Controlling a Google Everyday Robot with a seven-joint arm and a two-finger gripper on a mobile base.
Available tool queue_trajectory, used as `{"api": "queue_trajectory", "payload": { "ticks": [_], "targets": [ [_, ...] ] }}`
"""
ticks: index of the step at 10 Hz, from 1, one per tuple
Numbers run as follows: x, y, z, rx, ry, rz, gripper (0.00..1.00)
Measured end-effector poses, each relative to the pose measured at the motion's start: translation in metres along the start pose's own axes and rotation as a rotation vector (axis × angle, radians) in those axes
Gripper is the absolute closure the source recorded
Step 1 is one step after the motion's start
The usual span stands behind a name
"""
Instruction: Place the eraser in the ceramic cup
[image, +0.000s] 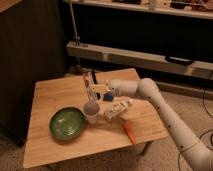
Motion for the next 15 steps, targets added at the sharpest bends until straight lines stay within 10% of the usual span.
{"api": "queue_trajectory", "payload": {
  "ticks": [4,11,15],
  "targets": [
    [-0.023,-0.014,0.000,0.049,0.043,-0.092,0.98],
    [-0.035,-0.014,0.005,-0.041,-0.003,-0.181,0.22],
    [-0.033,-0.015,0.004,-0.030,0.030,-0.196,0.20]
  ]
}}
